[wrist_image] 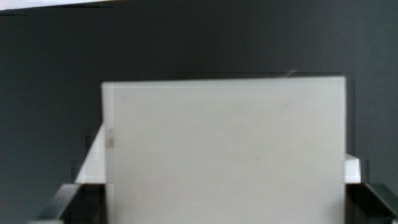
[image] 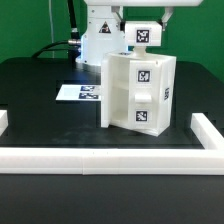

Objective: Assemble cabinet

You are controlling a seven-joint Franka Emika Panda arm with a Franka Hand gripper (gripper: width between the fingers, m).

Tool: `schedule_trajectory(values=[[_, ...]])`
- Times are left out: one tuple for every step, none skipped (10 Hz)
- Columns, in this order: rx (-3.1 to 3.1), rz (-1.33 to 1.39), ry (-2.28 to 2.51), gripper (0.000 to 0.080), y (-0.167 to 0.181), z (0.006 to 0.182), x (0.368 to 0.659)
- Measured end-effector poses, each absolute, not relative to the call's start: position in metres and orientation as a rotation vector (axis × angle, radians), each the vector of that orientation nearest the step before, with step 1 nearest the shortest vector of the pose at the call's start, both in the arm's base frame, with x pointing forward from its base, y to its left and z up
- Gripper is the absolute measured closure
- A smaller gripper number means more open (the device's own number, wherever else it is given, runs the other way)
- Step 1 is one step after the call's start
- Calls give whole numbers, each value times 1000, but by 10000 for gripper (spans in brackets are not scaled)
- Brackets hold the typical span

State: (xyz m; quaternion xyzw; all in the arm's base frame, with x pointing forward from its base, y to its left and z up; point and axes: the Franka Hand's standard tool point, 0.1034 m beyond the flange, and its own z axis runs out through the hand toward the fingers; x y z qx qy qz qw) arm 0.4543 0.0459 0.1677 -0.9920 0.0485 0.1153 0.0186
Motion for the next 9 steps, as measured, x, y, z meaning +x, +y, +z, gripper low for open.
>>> schedule_trajectory(values=[[-3081, 364, 147, 235, 47, 165, 452], [-3083, 362, 139, 235, 47, 161, 452], [-3085, 354, 130, 235, 45, 158, 453], [-3083, 351, 108, 235, 42, 158, 455], [-3084, 350, 110, 235, 42, 158, 456], [-3084, 350, 109, 235, 42, 158, 456], [-3084, 350, 109, 235, 42, 158, 456], [-3084, 350, 109, 235, 42, 158, 456], [-3084, 350, 109, 235, 42, 158, 456]])
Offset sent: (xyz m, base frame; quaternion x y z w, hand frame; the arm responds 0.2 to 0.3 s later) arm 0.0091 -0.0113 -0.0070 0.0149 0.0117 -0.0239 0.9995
